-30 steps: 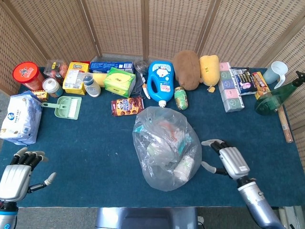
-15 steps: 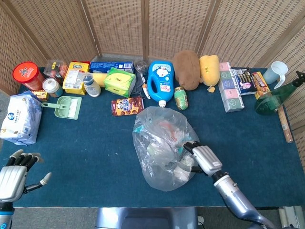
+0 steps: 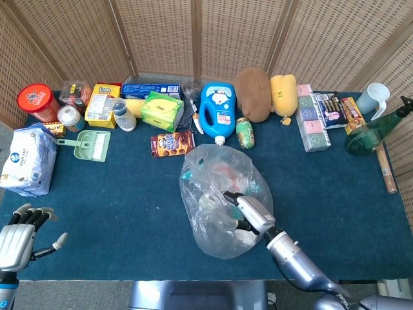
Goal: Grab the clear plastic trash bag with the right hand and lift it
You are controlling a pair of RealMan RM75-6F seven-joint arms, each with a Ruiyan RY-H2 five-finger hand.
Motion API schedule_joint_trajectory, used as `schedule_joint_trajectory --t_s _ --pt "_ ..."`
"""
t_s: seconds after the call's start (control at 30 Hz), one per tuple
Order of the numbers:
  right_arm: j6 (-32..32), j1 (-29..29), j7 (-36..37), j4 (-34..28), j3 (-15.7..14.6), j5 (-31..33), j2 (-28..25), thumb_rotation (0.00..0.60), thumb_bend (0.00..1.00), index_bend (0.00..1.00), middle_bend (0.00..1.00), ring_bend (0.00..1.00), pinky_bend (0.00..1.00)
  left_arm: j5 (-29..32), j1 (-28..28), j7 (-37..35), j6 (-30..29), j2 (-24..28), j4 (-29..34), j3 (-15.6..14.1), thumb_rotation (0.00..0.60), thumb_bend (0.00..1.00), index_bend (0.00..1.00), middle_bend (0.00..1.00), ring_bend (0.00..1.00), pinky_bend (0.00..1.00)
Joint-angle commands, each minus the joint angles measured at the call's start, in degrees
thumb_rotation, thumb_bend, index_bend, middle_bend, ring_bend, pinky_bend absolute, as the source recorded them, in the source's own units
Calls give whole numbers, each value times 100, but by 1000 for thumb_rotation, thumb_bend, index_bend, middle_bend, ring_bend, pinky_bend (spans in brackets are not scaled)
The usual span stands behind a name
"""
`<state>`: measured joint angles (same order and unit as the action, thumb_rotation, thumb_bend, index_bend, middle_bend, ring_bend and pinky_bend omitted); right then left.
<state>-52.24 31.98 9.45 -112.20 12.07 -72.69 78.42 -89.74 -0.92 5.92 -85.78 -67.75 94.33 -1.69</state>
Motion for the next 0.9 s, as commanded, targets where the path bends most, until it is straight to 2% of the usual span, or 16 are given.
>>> schedule_joint_trajectory --t_s 0.03,0.3,0.5,0.63,0.8,0.9 --pt "3 64 -78 -50 11 116 104 0 260 227 256 210 199 21 -9 -75 22 -32 -73 2 0 211 390 315 266 132" --pt "107 264 -173 -174 55 566 364 0 254 227 260 218 200 51 -34 -264 42 -80 -274 25 0 211 391 315 266 131" --pt "345 597 -144 -254 303 1249 673 0 247 243 279 240 207 33 -68 -409 75 -139 -410 24 0 211 390 316 267 132" --pt "810 879 472 -407 770 2072 710 0 243 291 348 316 216 33 -81 -480 67 -159 -489 36 0 211 391 316 266 132" --pt "1404 1058 1273 -550 1287 2717 526 0 241 339 425 384 232 67 -78 -531 79 -177 -558 33 0 211 391 315 266 132" --pt "1719 1026 1866 -647 1629 3036 378 0 241 367 456 420 286 91 -77 -546 94 -186 -594 33 0 212 391 316 266 132"
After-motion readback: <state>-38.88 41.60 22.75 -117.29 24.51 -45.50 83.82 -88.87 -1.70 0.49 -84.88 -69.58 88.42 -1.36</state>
